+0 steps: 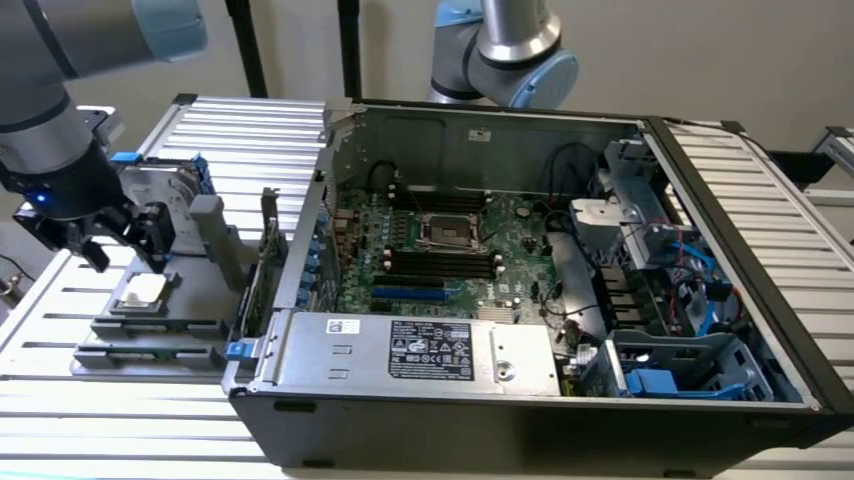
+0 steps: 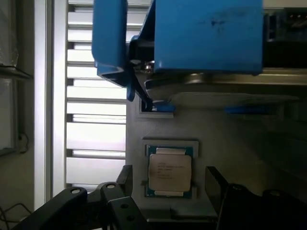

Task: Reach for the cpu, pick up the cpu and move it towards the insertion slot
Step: 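Pick up the cpu and move it towards the insertion slot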

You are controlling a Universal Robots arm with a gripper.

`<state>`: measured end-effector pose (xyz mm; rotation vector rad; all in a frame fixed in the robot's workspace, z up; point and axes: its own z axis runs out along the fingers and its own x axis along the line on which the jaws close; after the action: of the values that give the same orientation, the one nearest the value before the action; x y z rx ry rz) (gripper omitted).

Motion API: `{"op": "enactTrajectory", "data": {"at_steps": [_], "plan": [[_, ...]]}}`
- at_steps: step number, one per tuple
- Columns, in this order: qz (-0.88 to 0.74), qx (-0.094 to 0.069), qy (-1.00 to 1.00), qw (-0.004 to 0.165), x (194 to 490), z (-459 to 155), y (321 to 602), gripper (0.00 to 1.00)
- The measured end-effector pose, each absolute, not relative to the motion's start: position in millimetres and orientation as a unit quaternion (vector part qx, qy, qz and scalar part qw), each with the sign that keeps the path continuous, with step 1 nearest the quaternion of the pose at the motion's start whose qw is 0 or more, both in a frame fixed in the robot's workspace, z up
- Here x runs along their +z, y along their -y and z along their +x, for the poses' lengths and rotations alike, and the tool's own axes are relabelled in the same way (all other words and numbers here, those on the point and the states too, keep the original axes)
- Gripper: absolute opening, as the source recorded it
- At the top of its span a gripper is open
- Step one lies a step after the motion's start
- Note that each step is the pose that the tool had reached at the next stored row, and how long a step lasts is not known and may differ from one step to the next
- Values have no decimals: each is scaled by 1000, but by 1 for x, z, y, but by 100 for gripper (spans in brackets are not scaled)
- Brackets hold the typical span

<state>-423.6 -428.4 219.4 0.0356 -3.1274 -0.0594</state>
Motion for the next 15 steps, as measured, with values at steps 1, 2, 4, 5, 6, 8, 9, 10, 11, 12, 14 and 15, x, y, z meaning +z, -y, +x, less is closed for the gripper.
{"op": "enactTrajectory", "data": {"at_steps": [1,2,4,5,6,8,9,10,11,12,14,15], "plan": [[11,-19,1000,7,219,-423,429,71],[11,-19,1000,7,218,-423,430,71],[11,-18,1000,7,216,-422,432,71],[11,-18,1000,7,215,-422,433,71],[11,-18,1000,7,213,-421,433,71],[11,-17,1000,6,211,-421,434,71],[11,-17,1000,6,209,-421,434,71],[11,-16,1000,6,208,-420,434,71],[11,-16,1000,5,206,-420,434,71],[11,-16,1000,5,205,-420,434,71],[11,-15,1000,4,202,-419,434,71],[11,-15,1000,4,200,-419,434,71]]}}
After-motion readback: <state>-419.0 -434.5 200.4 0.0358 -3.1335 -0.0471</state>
